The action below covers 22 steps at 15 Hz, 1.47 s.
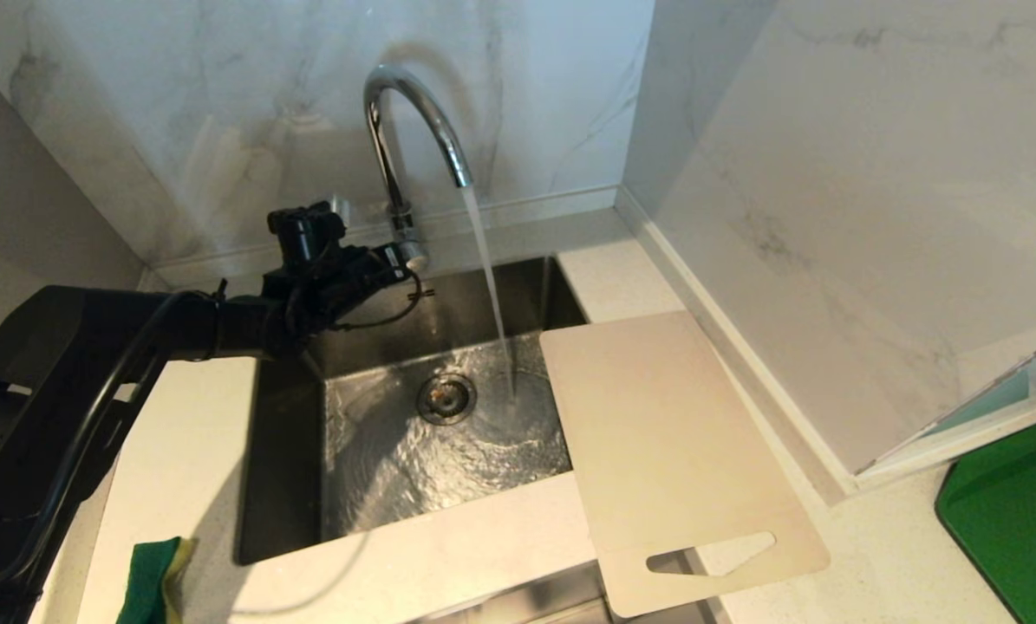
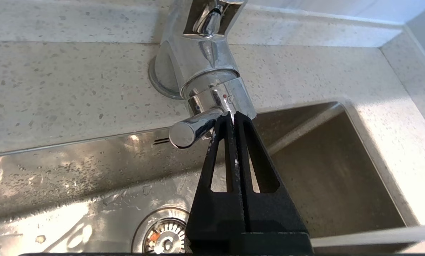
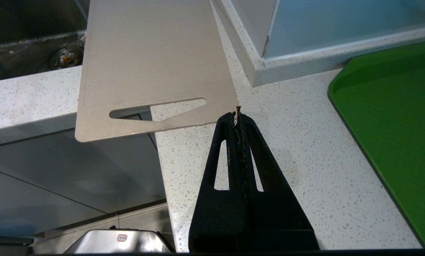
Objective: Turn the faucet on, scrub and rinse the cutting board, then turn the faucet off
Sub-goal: Turn off the tap
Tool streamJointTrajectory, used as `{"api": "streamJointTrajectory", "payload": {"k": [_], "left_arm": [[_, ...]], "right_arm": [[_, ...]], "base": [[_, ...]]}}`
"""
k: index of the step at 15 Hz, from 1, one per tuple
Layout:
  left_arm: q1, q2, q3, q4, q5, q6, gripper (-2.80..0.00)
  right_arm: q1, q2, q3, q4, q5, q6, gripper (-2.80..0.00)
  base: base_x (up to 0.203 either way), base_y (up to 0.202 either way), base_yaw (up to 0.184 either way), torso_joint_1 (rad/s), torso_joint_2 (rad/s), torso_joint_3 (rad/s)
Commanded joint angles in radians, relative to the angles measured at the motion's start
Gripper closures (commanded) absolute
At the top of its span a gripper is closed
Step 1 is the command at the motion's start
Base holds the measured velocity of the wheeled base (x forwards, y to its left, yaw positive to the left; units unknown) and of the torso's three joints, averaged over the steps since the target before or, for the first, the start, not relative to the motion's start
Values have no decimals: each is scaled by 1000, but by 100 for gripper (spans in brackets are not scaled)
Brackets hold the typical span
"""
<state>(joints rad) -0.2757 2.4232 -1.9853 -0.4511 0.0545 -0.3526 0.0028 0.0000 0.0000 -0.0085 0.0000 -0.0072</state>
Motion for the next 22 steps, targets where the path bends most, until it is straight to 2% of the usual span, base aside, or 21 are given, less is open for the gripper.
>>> {"api": "streamJointTrajectory", "payload": {"k": [1,6,17,22], "left_arm": [[16,5,0,2,-5,0,0],[64,8,-1,3,-41,-2,0],[70,-9,1,4,-33,-8,0],[95,-120,43,162,-31,-13,0]], "right_arm": [[0,2,0,-1,0,0,0],[0,0,0,-1,0,0,0],[0,1,0,-1,0,0,0],[0,2,0,-1,0,0,0]], "base": [[0,0,0,0,0,0],[0,0,0,0,0,0],[0,0,0,0,0,0],[0,0,0,0,0,0]]}}
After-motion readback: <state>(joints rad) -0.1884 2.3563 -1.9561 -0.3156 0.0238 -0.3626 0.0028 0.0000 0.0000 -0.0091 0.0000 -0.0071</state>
